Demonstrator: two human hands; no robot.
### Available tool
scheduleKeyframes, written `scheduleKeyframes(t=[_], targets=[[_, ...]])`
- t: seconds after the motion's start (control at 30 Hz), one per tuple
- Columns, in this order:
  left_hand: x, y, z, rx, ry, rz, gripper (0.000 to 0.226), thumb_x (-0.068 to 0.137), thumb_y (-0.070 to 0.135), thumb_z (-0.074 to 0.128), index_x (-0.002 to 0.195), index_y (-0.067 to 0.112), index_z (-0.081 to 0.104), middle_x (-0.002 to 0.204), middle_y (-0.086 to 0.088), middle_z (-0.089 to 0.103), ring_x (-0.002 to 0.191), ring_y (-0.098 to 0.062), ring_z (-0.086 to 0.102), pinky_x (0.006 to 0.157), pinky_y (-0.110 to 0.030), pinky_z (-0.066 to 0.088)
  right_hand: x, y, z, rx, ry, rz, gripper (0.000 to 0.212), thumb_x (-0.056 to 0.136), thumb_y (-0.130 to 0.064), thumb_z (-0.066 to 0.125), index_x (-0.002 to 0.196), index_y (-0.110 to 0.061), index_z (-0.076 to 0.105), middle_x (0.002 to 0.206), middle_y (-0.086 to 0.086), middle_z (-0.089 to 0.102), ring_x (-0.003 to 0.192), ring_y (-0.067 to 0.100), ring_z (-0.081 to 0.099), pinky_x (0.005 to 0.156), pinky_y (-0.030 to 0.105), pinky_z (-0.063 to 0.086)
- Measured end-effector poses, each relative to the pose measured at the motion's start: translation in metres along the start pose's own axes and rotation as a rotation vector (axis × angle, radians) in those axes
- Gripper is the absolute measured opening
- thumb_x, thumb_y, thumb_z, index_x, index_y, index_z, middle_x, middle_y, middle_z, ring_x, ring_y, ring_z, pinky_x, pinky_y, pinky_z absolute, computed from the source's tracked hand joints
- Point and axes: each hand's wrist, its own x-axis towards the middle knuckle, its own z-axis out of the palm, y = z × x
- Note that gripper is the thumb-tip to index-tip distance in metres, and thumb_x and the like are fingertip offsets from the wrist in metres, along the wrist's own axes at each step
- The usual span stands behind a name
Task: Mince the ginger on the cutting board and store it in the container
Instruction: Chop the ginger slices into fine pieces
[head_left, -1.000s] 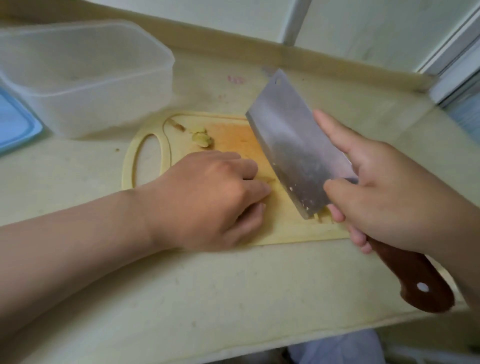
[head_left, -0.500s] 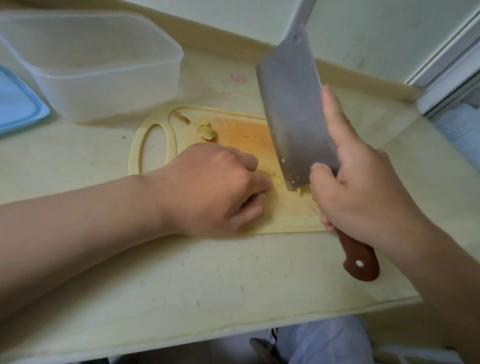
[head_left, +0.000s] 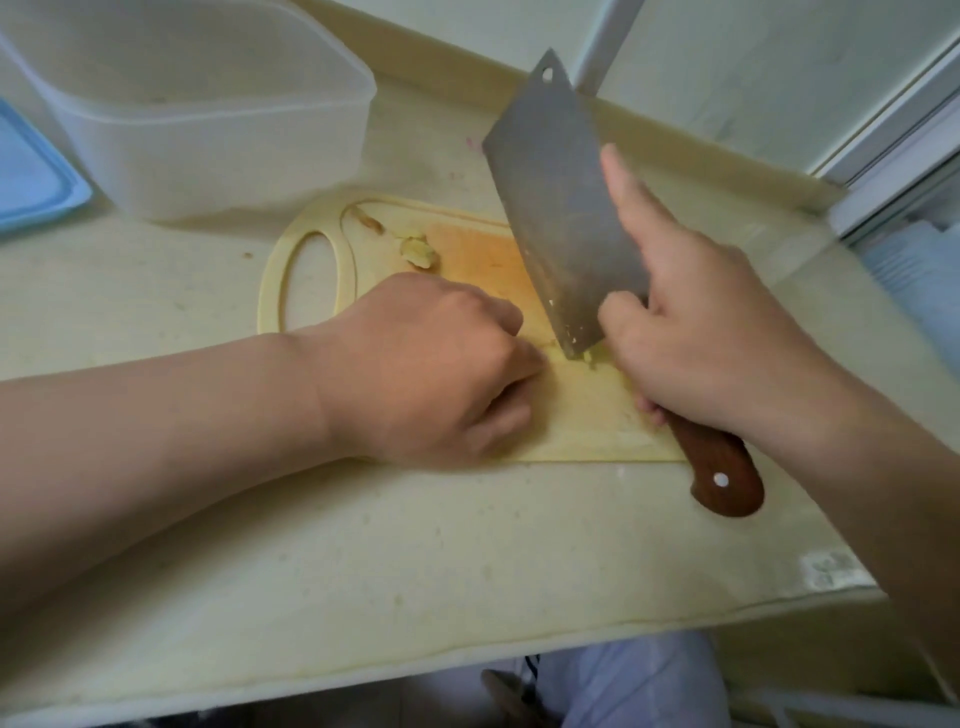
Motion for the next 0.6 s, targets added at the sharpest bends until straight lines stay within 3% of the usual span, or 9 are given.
scheduleKeyframes(t=[0.17, 0.37, 0.43, 0.6], targets=[[0.000, 0.000, 0.002, 0.009, 0.021, -0.006, 0.052, 0.092, 0.044, 0.025, 0.095, 0.018, 0.071, 0.073, 0.002, 0.048, 0.072, -0.032, 0.058, 0.060, -0.040, 0.051, -0.034, 0.010, 0.002, 0.025, 0.049, 0.046, 0.094, 0.095, -0.010, 0.045, 0.150, -0.071, 0.001, 0.060, 0.017, 0.065, 0.048, 0.033, 0.063, 0.054, 0.051, 0.060], [0.000, 0.000, 0.003, 0.013, 0.040, -0.002, 0.053, 0.090, 0.045, 0.026, 0.093, 0.018, 0.071, 0.072, 0.001, 0.050, 0.068, -0.033, 0.057, 0.058, -0.039, 0.051, -0.002, 0.000, -0.010, -0.098, -0.138, 0.005, 0.094, 0.094, -0.008, 0.044, 0.157, -0.062, 0.000, 0.051, -0.006, 0.066, 0.037, 0.018, 0.062, 0.043, 0.033, 0.056], [0.000, 0.000, 0.002, 0.017, 0.051, 0.002, 0.055, 0.089, 0.045, 0.026, 0.096, 0.019, 0.073, 0.073, 0.000, 0.052, 0.067, -0.032, 0.057, 0.057, -0.038, 0.051, 0.011, -0.005, -0.007, -0.093, -0.120, -0.011, 0.094, 0.092, -0.006, 0.043, 0.160, -0.055, 0.001, 0.048, -0.011, 0.064, 0.036, 0.017, 0.061, 0.042, 0.034, 0.055], [-0.001, 0.000, 0.002, 0.025, 0.038, 0.000, 0.054, 0.090, 0.045, 0.024, 0.095, 0.019, 0.071, 0.072, 0.003, 0.046, 0.068, -0.032, 0.057, 0.058, -0.039, 0.052, -0.011, 0.006, 0.006, 0.054, 0.068, -0.014, 0.094, 0.093, -0.006, 0.045, 0.158, -0.060, 0.004, 0.053, 0.009, 0.064, 0.042, 0.027, 0.063, 0.048, 0.046, 0.060]])
